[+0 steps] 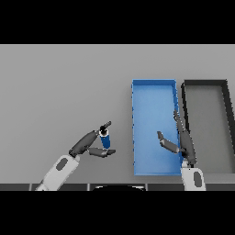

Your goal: Pick up the blue pipe and place it into the blue bin.

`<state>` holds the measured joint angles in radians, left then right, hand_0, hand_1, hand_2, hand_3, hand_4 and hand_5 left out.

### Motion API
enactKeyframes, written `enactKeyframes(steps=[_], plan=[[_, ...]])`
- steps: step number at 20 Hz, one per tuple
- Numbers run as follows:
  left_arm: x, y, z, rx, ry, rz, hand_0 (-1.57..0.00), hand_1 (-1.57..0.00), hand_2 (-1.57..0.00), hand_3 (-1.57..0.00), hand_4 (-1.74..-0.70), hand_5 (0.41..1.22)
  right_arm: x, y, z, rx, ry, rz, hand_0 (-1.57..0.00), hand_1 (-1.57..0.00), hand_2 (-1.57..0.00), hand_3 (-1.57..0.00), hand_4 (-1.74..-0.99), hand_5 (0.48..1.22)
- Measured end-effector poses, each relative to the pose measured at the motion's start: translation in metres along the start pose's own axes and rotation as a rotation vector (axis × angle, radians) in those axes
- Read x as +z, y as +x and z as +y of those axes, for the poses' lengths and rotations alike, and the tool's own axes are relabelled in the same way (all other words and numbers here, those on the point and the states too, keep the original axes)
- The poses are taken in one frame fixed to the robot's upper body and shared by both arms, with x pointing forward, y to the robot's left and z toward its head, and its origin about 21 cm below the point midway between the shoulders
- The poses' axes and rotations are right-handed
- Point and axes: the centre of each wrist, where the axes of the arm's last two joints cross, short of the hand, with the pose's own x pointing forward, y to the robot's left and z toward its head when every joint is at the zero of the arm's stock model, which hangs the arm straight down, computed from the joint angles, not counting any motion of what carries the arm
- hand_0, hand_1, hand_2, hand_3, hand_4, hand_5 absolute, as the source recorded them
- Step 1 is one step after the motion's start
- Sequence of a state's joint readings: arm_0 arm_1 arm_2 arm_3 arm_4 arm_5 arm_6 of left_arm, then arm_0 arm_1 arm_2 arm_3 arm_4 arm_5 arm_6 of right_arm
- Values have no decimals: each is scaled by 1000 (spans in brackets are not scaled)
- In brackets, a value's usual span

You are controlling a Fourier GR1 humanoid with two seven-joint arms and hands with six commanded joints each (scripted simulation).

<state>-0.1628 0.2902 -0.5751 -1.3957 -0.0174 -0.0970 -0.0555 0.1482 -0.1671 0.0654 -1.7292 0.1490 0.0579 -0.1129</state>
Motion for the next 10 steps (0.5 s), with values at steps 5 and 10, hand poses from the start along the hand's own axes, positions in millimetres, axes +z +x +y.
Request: enactKeyframes(steps=[5, 10], plan=[[-13, 0, -9, 66, -22, -62, 1, 0, -54, -40, -1140, 502, 0, 2, -2, 16, -2, -2, 1, 1, 1, 1, -1210, 653], [-23, 3, -21, 207, 9, -113, -602, -752, -865, -908, -1439, 910, 1, -2, -5, 6, -6, 1, 1, 1, 1, 1, -1219, 657]])
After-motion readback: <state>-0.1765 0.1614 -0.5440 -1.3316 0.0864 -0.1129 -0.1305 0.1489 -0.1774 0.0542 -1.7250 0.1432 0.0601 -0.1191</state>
